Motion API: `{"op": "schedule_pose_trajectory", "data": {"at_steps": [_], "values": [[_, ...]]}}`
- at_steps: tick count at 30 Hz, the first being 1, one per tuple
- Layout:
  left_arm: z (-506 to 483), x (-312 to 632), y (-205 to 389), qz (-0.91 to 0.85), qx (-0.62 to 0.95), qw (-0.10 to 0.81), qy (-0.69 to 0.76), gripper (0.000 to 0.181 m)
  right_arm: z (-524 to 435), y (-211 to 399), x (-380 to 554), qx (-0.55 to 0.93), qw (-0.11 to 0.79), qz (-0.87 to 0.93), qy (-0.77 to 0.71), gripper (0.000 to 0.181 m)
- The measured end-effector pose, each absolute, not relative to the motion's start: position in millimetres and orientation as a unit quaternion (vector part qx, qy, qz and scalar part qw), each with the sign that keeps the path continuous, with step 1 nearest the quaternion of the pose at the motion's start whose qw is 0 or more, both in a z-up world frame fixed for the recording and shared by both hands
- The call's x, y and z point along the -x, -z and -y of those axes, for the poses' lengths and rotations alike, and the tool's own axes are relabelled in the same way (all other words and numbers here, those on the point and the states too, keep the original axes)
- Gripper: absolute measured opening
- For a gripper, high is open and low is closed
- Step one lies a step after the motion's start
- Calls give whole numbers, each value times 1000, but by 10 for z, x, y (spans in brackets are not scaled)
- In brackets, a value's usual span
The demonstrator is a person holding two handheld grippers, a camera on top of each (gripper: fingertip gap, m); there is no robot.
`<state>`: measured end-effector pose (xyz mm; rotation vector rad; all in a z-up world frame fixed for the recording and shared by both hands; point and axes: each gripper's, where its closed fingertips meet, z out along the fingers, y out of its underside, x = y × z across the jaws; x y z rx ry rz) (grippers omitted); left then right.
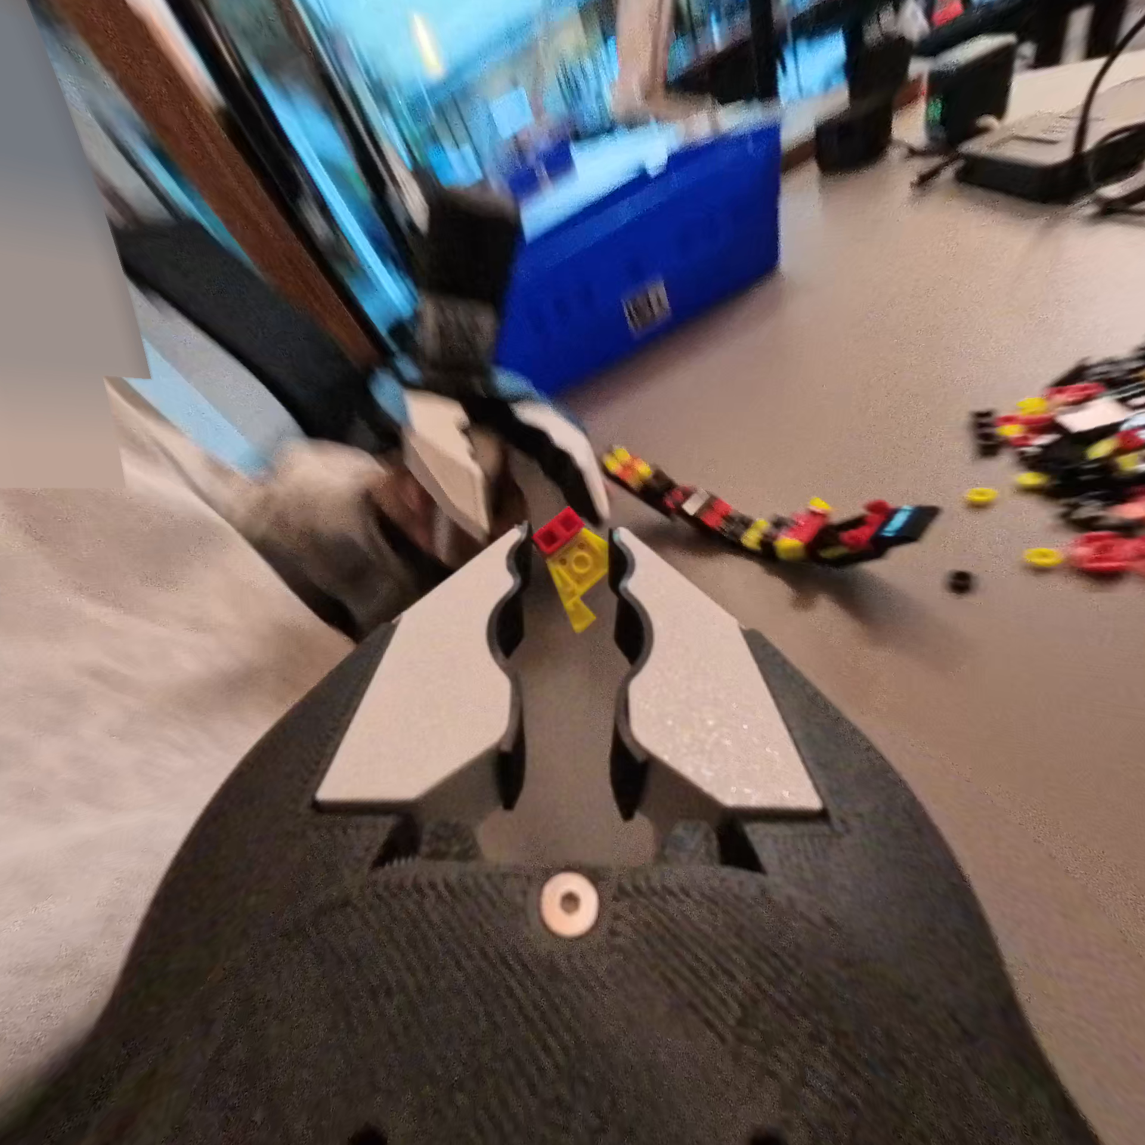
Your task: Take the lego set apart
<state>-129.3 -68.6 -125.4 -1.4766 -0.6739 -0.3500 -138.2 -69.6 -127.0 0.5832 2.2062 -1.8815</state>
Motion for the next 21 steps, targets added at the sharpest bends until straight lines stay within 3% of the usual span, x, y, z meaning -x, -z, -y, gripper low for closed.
{"op": "schedule_pose_trajectory", "data": {"at_steps": [1,4,8,12,16,21], "values": [[694,1288,1237,297,650,679,167,36,682,1116,1394,-223,154,-688,673,21],[688,1263,1199,284,649,687,163,36,582,792,1403,-252,317,-539,738,21],[615,1155,1130,252,651,699,155,38,653,714,1247,-227,402,-497,735,22],[565,950,952,219,606,725,243,41,842,757,1070,-212,428,-503,720,16],[566,843,929,193,605,722,273,3,921,770,1003,-212,455,-485,716,12],[572,924,996,213,616,716,249,2,869,827,1126,-231,400,-509,726,10]]}}
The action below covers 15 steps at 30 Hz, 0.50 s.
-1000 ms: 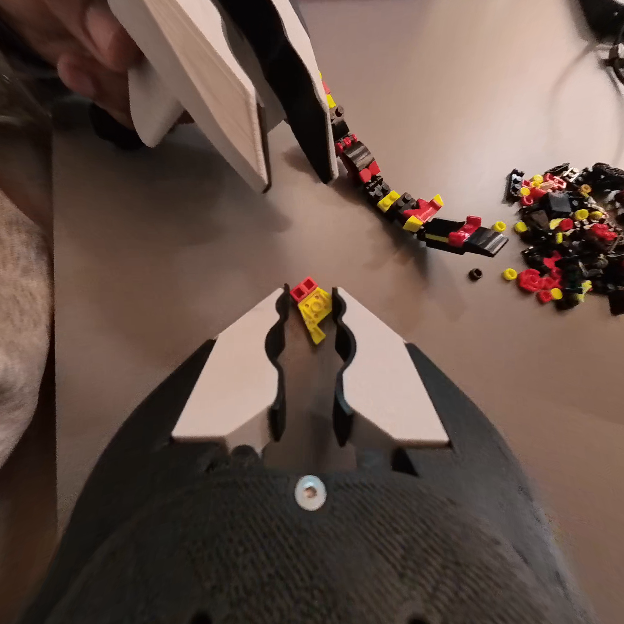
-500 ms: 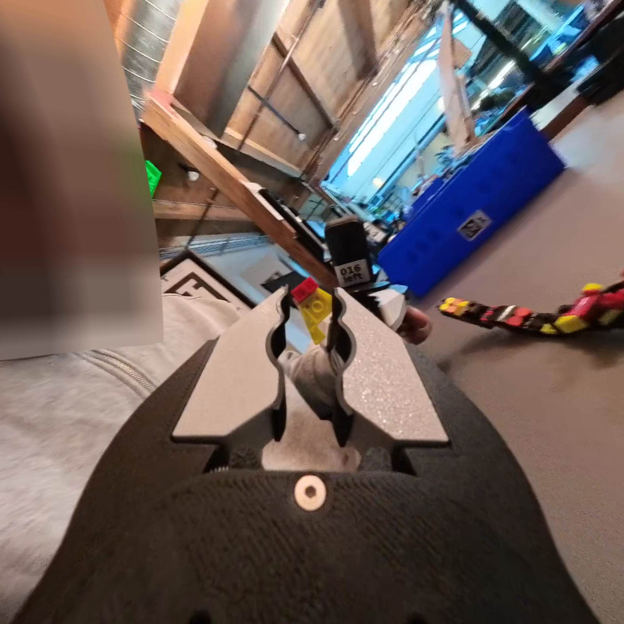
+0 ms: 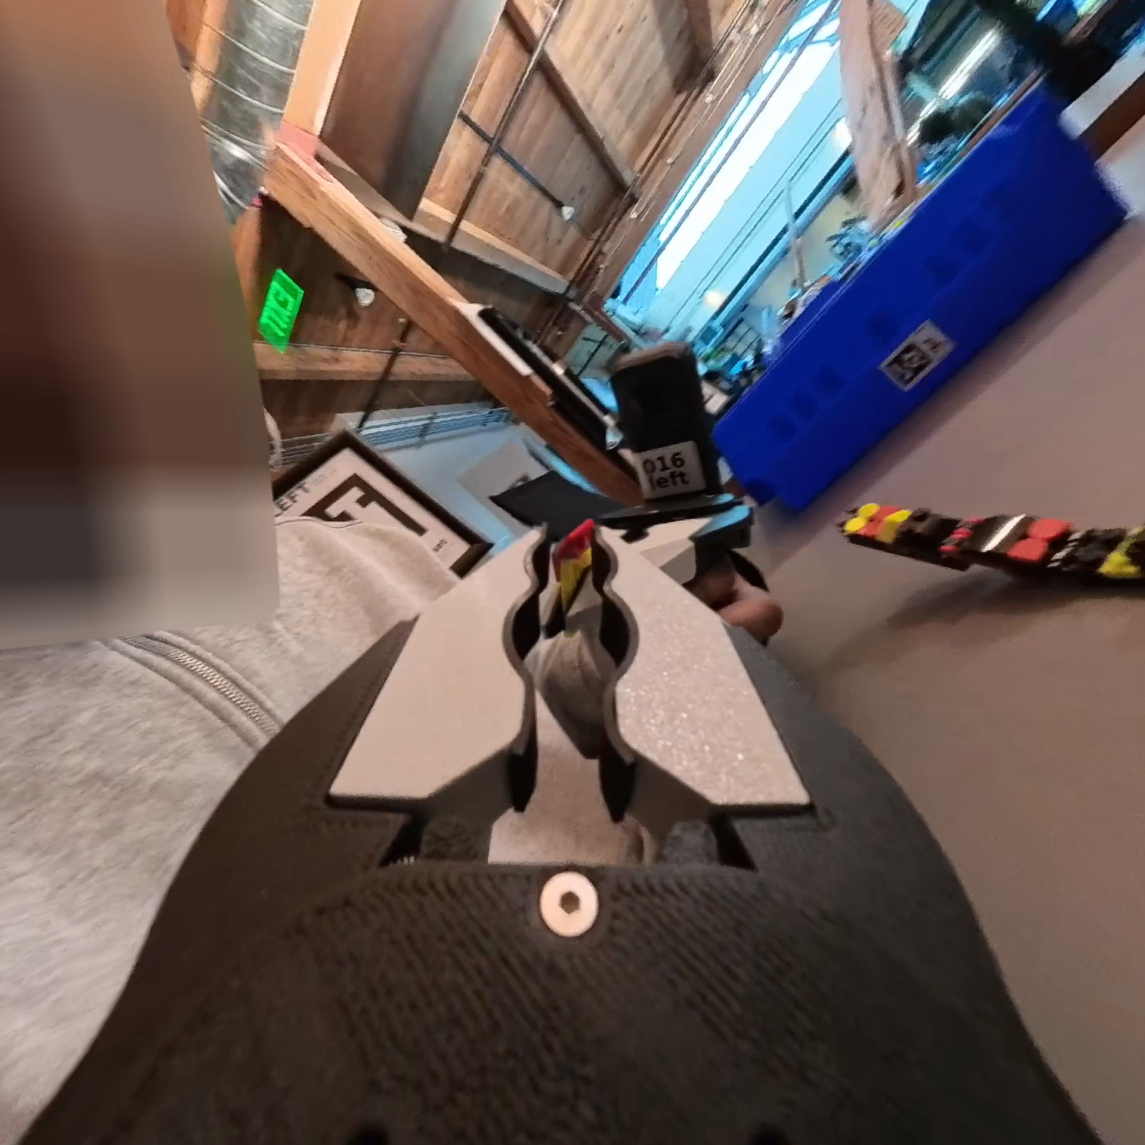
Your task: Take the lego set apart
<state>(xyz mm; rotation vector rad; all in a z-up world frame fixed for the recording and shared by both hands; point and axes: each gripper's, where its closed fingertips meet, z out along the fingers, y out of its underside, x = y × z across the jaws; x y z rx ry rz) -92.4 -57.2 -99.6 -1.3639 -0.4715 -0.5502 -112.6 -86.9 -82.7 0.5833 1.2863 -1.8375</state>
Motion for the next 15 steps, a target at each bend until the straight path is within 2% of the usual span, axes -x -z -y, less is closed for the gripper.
{"op": "schedule_pose_trajectory", "data": {"at_steps": [2,4,7,9,12,15], "values": [[596,999,1006,234,608,718,246,1,786,825,1263,-251,356,-508,743,19],[625,1087,1039,254,609,717,225,1,692,845,1389,-266,300,-520,754,20],[649,1233,1153,284,642,698,143,1,655,914,1443,-250,179,-594,743,25],[650,1268,1194,292,657,686,112,1,695,969,1406,-205,74,-658,720,34],[614,1199,1276,278,690,658,113,1,766,1093,1271,-95,-73,-737,665,40],[585,1060,1320,245,714,640,147,1,797,1133,1201,-51,-128,-745,653,35]]}}
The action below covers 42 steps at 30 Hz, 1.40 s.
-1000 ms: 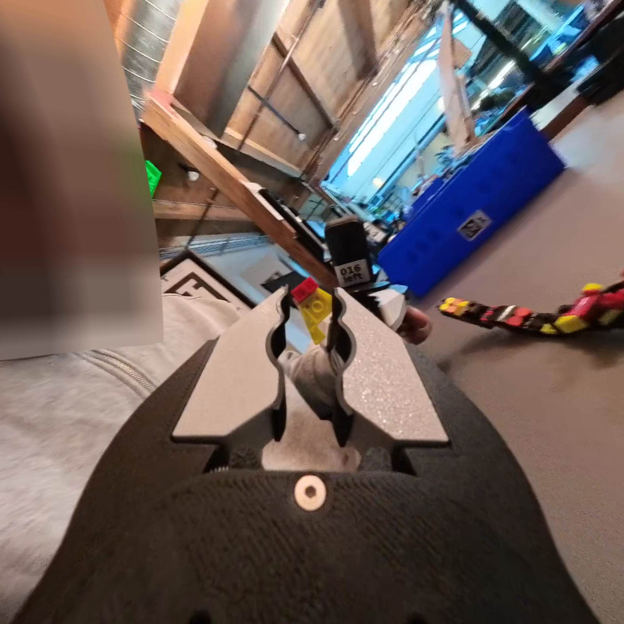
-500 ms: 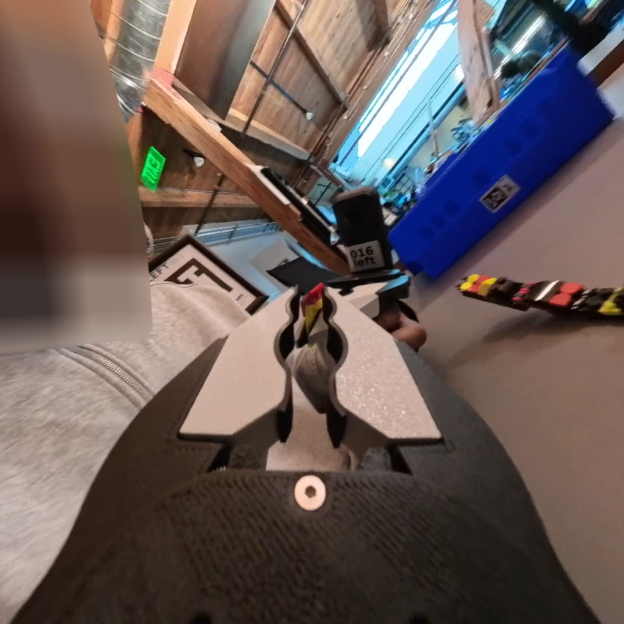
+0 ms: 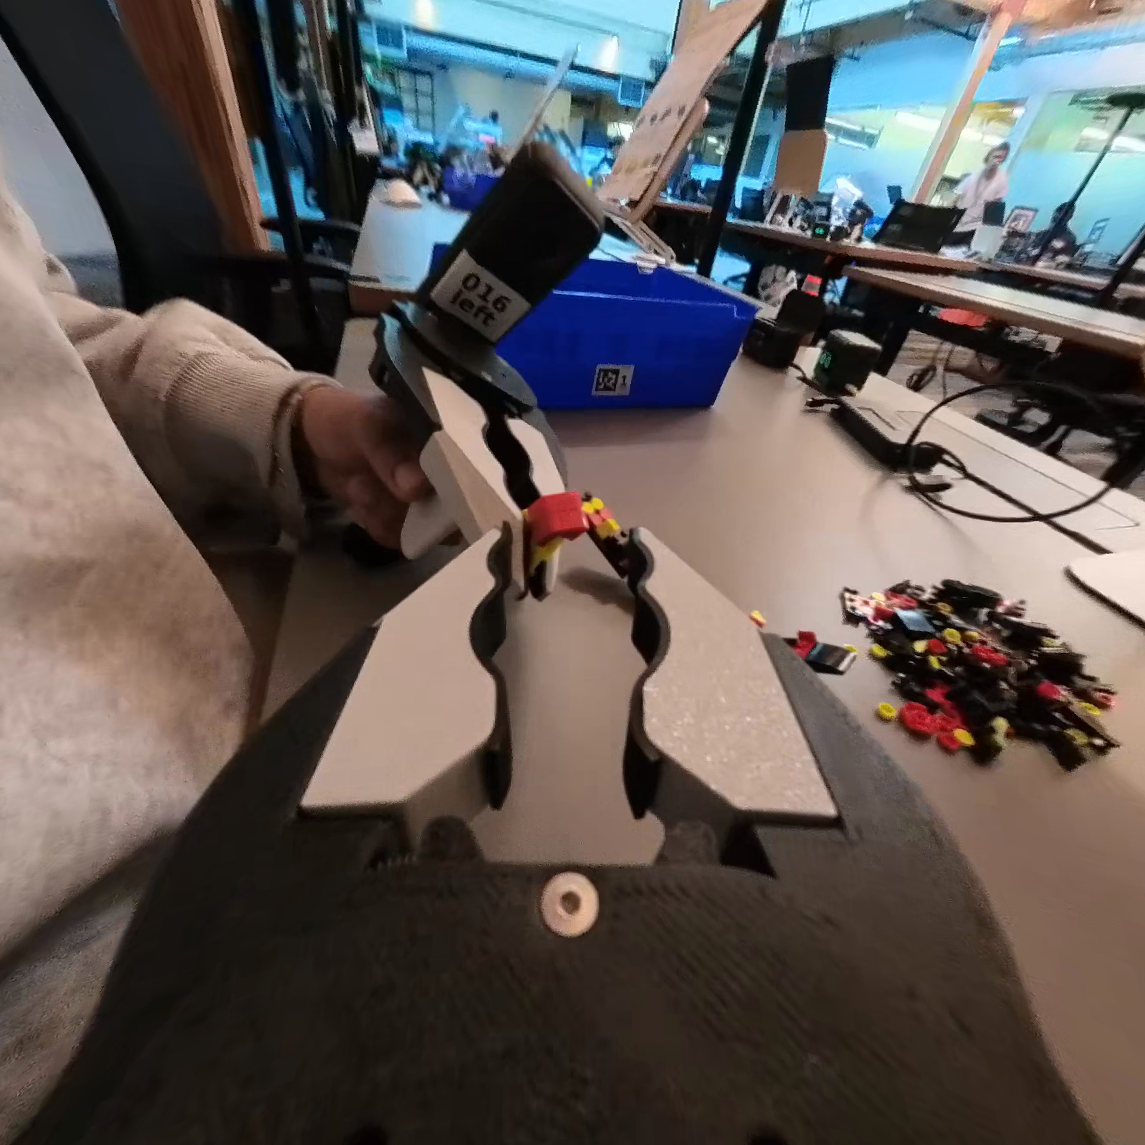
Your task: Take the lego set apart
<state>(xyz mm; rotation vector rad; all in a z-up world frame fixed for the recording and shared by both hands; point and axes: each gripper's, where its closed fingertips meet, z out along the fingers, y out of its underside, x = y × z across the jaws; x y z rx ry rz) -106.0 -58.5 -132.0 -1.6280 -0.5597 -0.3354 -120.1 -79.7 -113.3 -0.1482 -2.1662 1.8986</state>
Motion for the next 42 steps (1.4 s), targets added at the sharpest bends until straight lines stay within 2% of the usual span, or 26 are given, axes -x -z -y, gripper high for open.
{"op": "schedule_pose_trajectory", "data": {"at_steps": [2,8,10,11,14,19,21,24,27,31,36,42], "values": [[584,1002,1277,226,710,648,160,1,818,1082,1139,60,77,733,-673,27],[590,977,1241,199,719,654,130,1,830,979,1074,143,-163,674,-706,31],[591,974,1240,196,719,654,129,1,842,987,1067,160,-205,661,-704,26],[588,962,1236,193,720,654,131,2,849,980,1064,164,-214,655,-706,17],[584,942,1233,185,722,653,131,2,868,1003,1081,172,-202,660,-702,6],[562,1010,1158,233,682,670,180,2,838,935,1132,171,-156,663,-712,4],[632,1186,1270,286,670,664,171,2,834,774,999,130,-163,648,-732,3],[718,1110,1009,241,653,696,175,2,836,878,1085,137,-92,687,-707,4],[701,1125,1054,242,673,686,133,2,706,789,1188,155,-108,659,-728,3],[706,1199,1154,271,664,679,157,1,528,797,1424,210,-113,621,-747,4],[693,1267,1295,290,684,657,127,1,477,1242,1973,351,-100,640,-676,4],[695,1296,1315,312,670,658,145,1,486,1487,2708,427,-65,656,-619,4]]}}
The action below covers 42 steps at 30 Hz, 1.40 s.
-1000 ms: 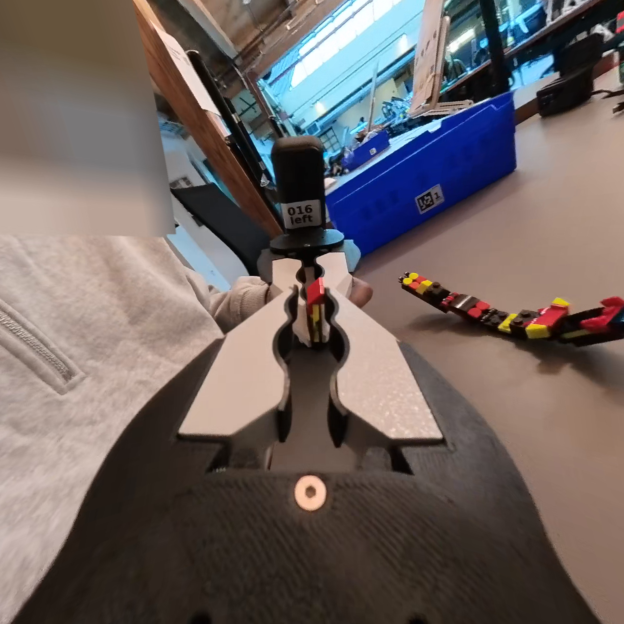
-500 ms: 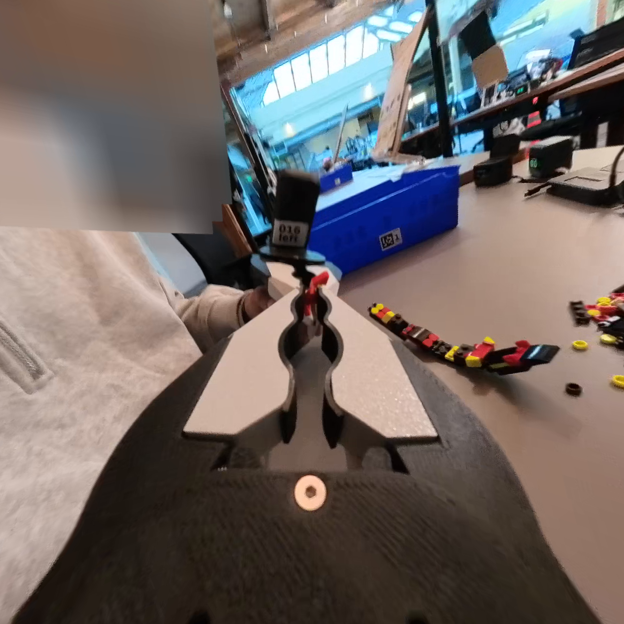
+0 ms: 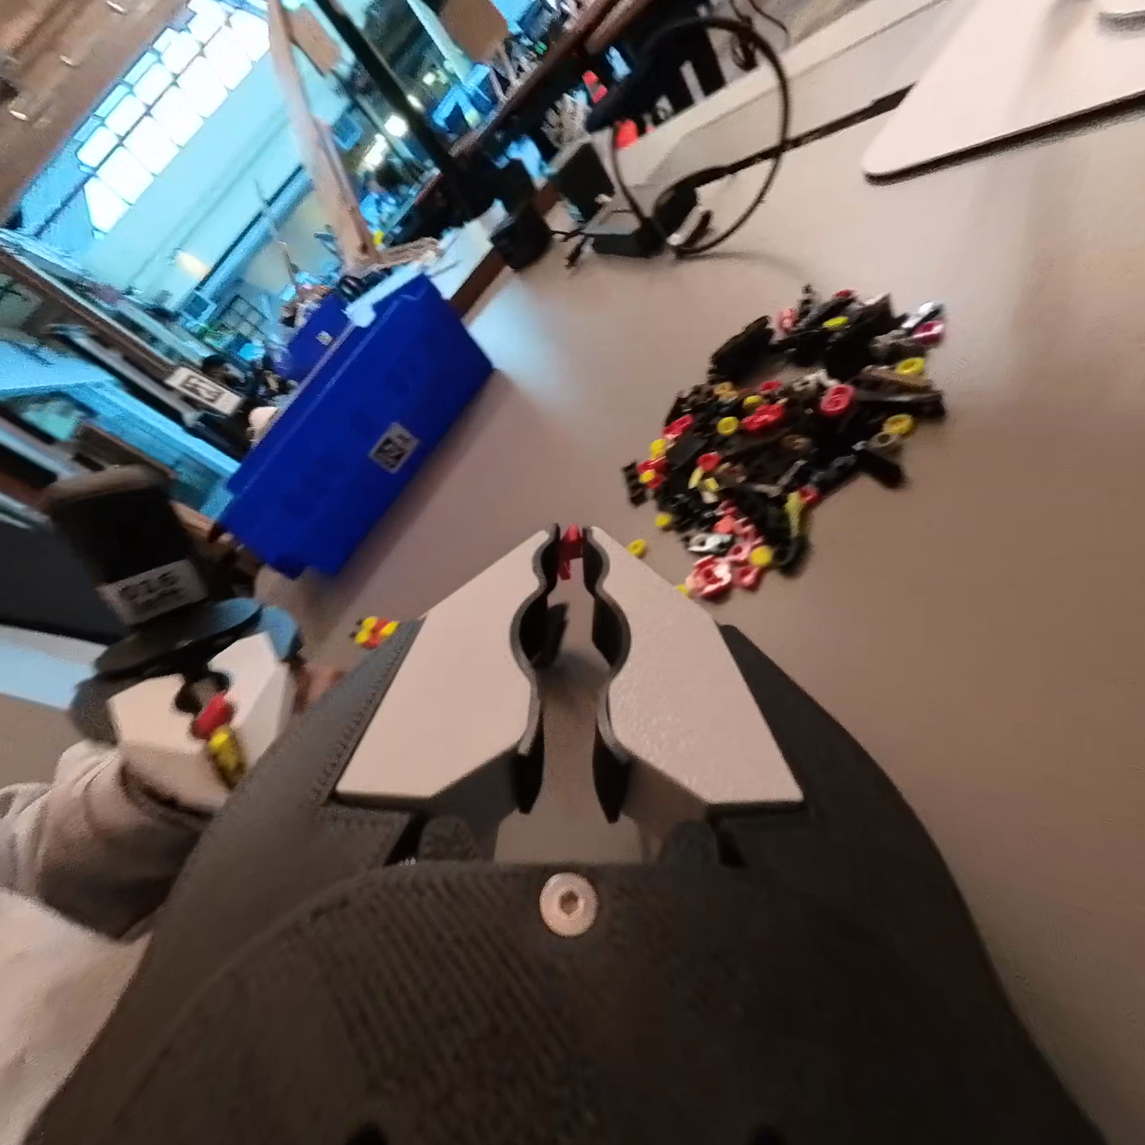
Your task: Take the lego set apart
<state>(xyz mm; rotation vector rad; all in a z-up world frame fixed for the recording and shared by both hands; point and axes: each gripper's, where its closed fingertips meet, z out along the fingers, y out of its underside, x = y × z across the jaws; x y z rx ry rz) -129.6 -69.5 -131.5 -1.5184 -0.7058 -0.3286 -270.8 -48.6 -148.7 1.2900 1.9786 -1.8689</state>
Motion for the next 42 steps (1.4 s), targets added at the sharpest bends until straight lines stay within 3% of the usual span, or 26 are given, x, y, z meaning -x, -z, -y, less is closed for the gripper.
{"op": "schedule_pose_trajectory", "data": {"at_steps": [10,12,17,22,27,35,42], "values": [[708,1306,1318,319,660,660,165,1,406,1545,3101,-465,20,-660,590,25],[711,1309,1318,321,657,660,168,1,395,1323,2900,-435,27,-650,622,39],[676,1271,1349,318,666,651,180,1,645,1004,1828,-274,108,-689,662,34],[581,1139,1403,292,696,628,188,1,866,1155,1288,-245,201,-701,638,36],[507,1024,1460,263,731,605,174,1,892,1210,1218,-240,244,-693,634,6],[696,1260,1415,340,661,629,225,2,802,946,1274,-217,174,-686,672,1],[652,1231,1429,324,681,627,196,2,401,1052,2151,-356,121,-631,678,1]]}}
